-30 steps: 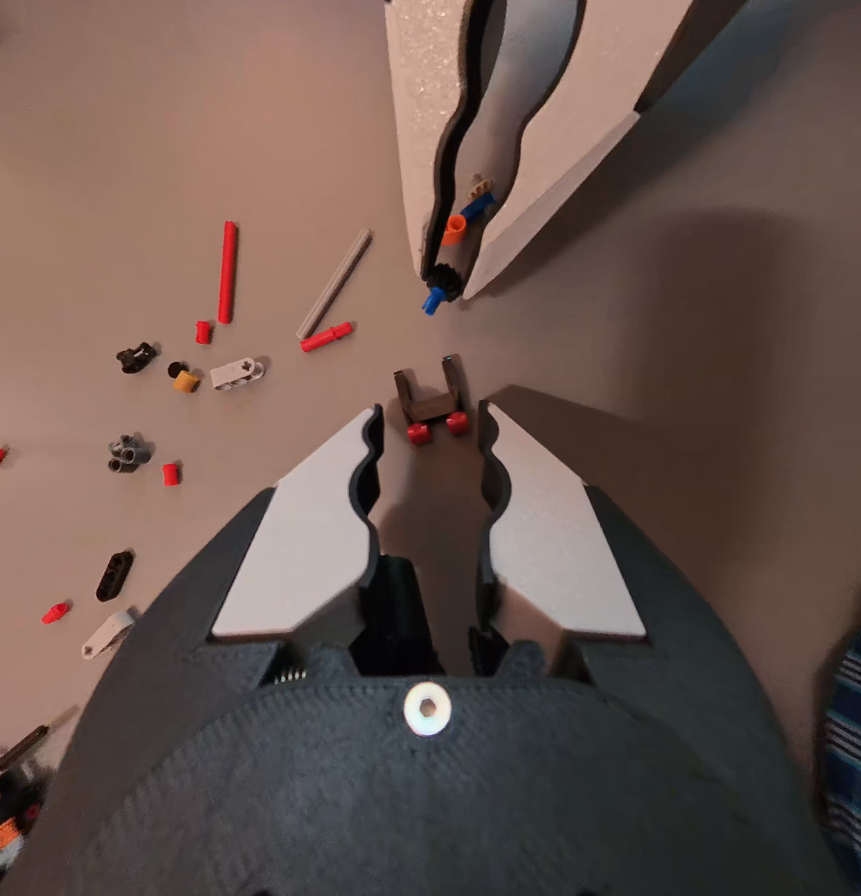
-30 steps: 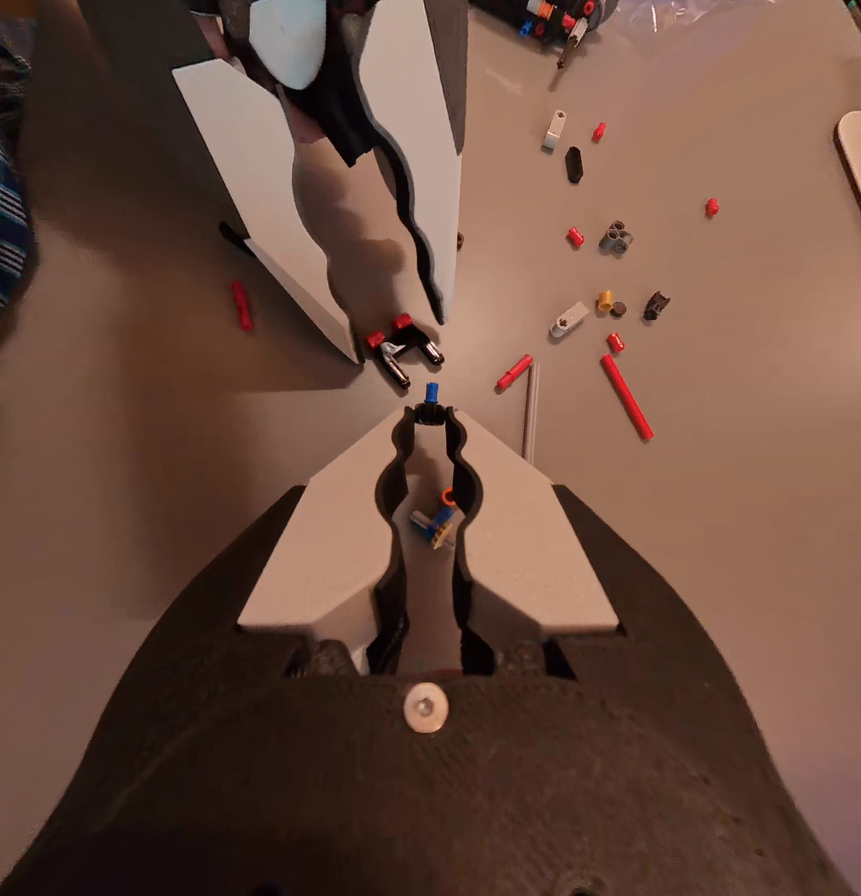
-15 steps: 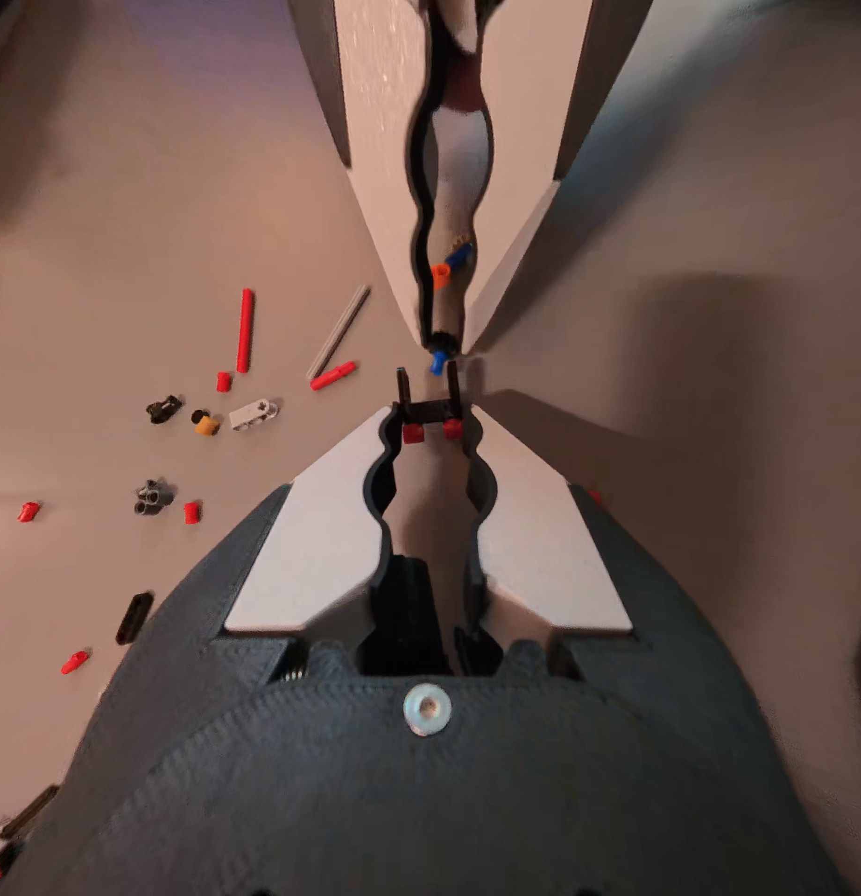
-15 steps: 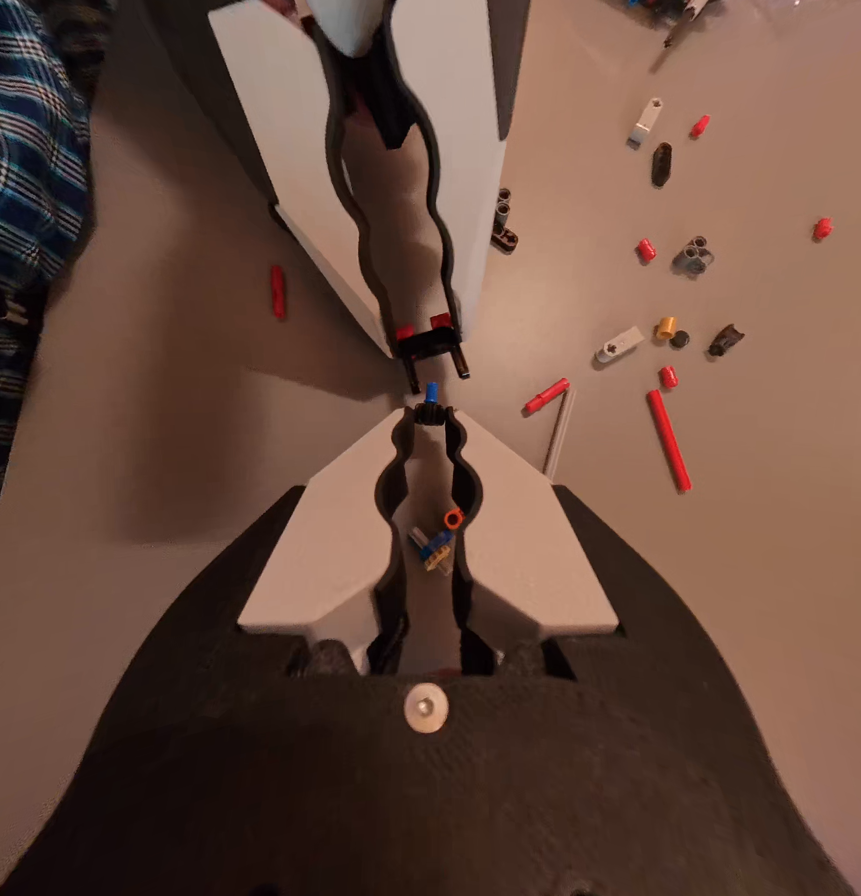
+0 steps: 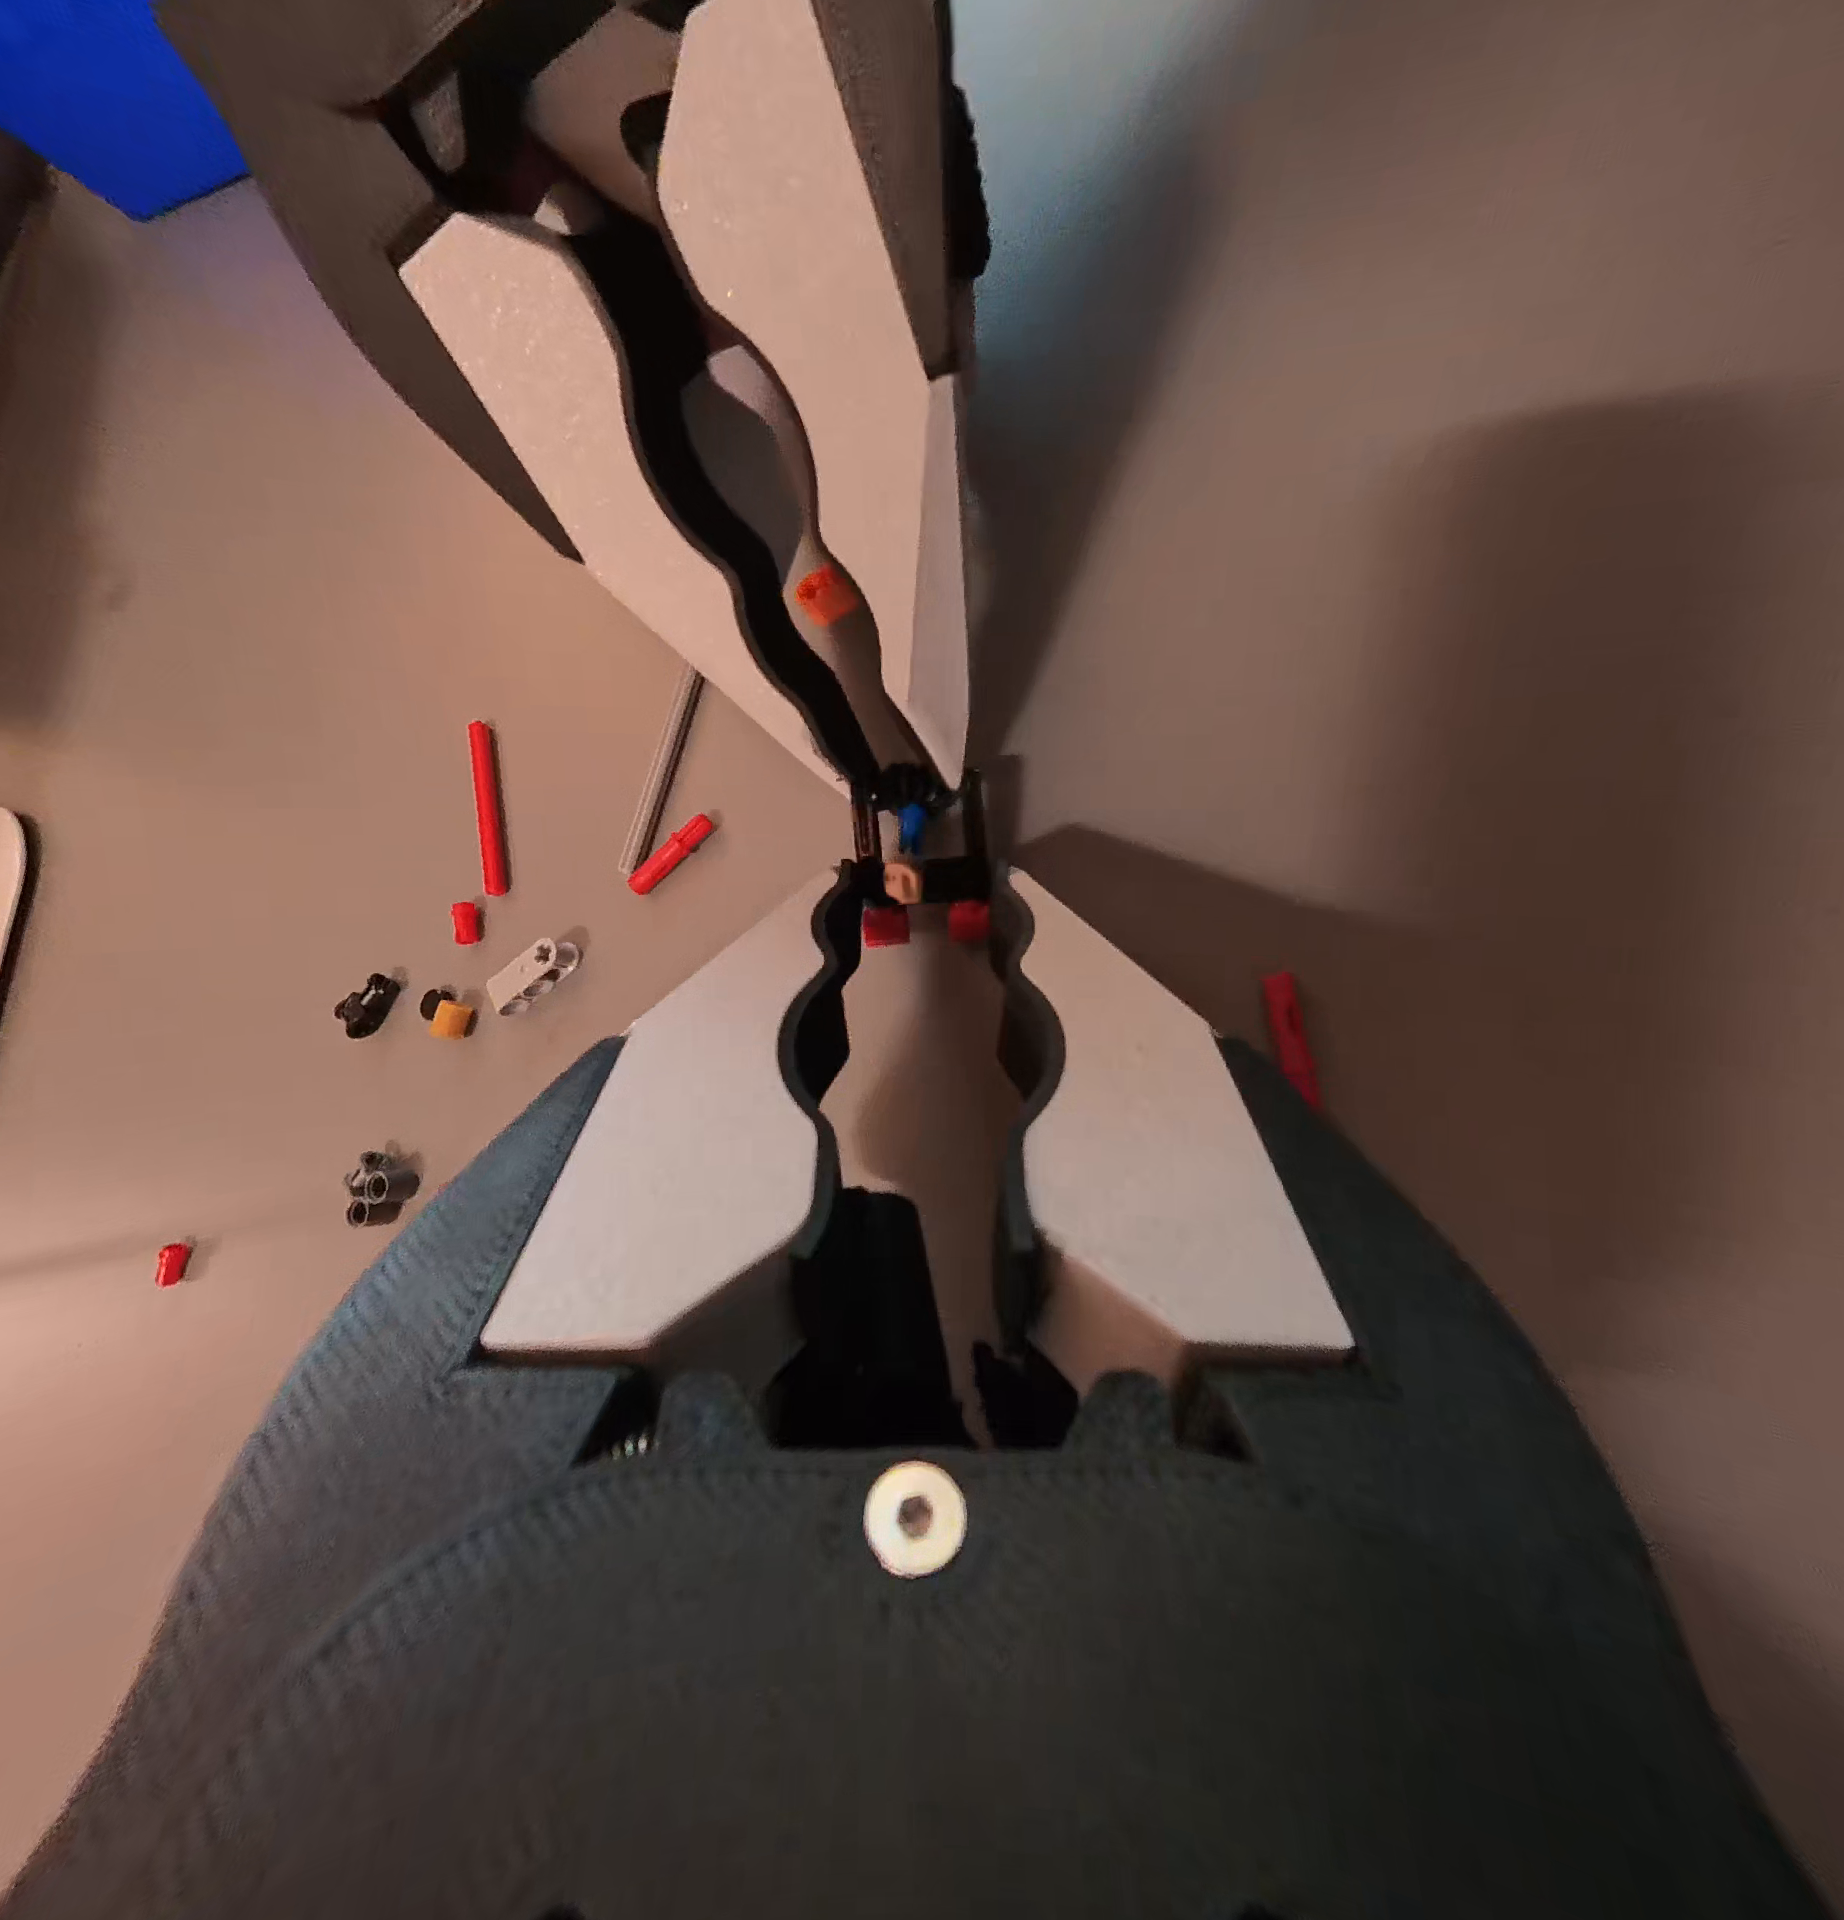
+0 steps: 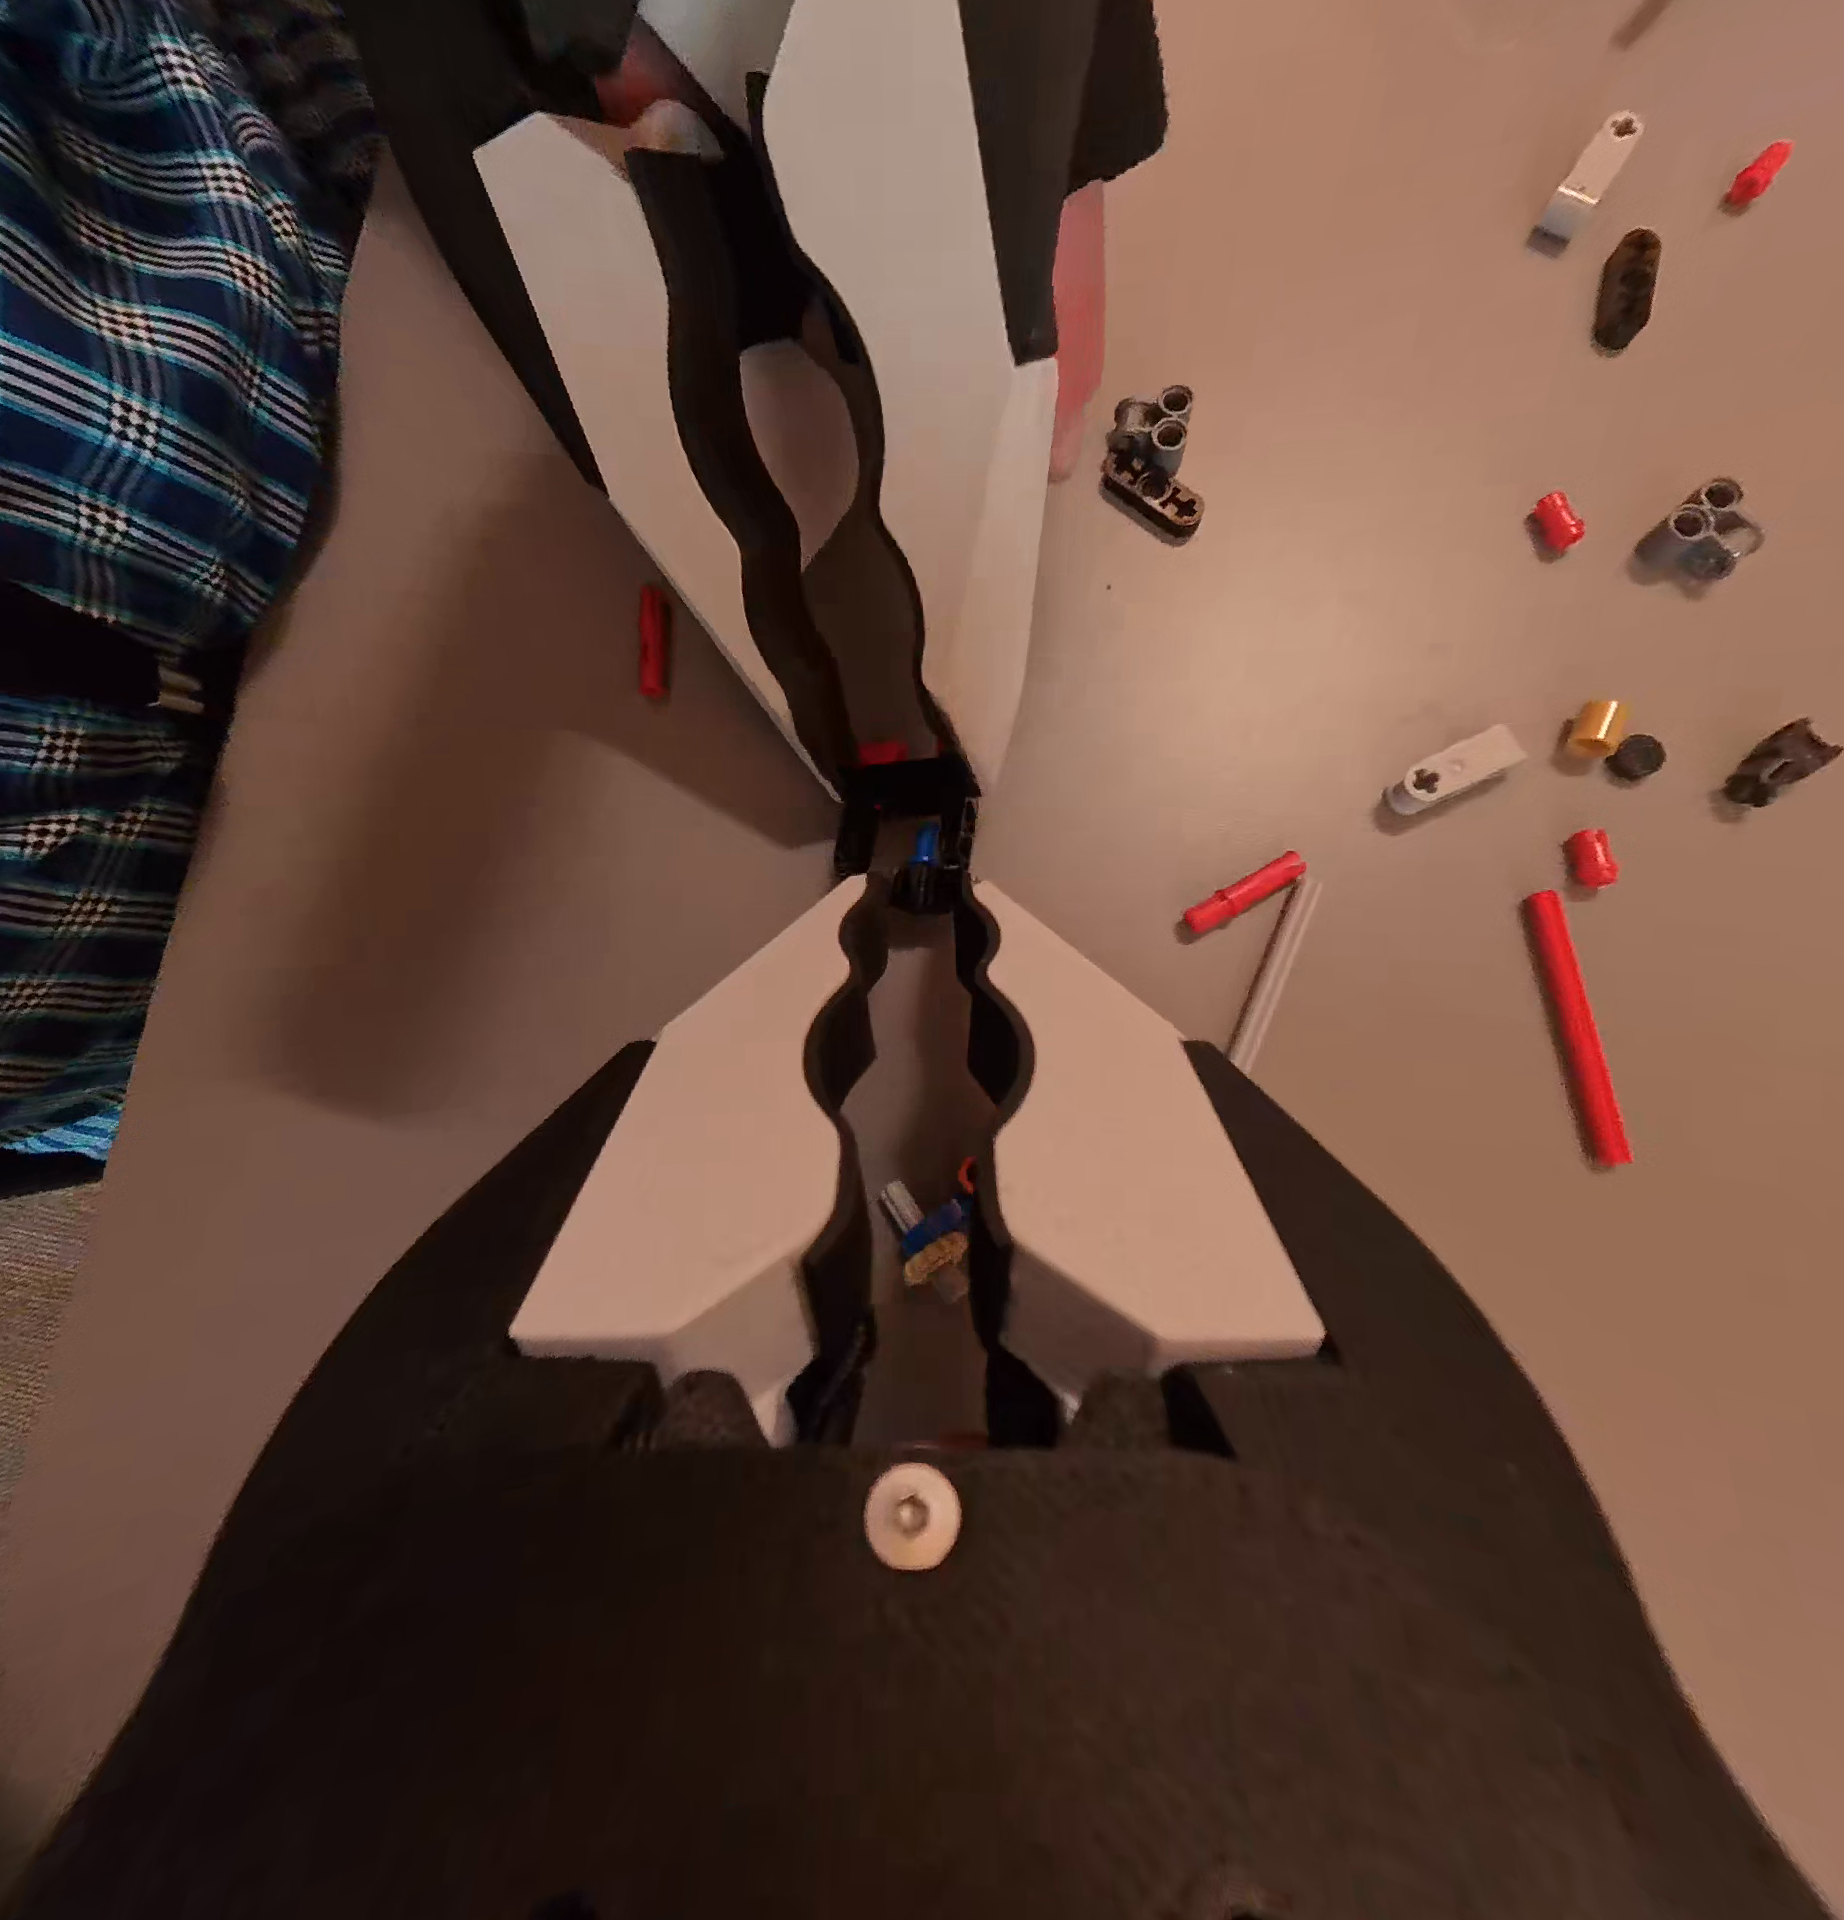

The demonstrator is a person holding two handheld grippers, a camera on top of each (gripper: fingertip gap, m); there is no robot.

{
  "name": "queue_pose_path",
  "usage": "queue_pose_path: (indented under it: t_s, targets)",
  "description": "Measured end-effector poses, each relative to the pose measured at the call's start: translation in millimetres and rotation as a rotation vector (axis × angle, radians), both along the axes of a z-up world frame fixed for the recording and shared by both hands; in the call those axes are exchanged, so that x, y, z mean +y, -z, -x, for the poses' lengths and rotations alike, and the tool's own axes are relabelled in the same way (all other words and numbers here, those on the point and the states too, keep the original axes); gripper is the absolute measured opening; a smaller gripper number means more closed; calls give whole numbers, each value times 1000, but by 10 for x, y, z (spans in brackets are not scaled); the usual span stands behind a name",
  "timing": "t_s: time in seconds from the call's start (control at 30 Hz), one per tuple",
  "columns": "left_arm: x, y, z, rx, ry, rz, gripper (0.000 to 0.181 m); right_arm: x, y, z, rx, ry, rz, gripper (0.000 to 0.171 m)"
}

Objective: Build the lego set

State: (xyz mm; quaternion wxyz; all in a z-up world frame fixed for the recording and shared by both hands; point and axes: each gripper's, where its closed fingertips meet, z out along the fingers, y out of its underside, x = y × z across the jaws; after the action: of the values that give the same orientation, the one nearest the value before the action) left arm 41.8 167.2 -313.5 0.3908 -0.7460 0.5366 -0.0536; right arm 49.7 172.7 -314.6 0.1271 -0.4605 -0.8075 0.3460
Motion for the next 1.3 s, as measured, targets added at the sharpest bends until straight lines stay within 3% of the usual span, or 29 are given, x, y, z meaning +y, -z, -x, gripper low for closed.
queue_pose_path:
  t_s: [0.53, 1.3]
  targets:
    - [25, 7, 1, 100, 12, -41, 23, 21, -46, -25, -143, 58, 156, 9]
    - [38, -39, -14, 258, 80, -326, 23, -39, -45, -24, -256, 176, 368, 9]
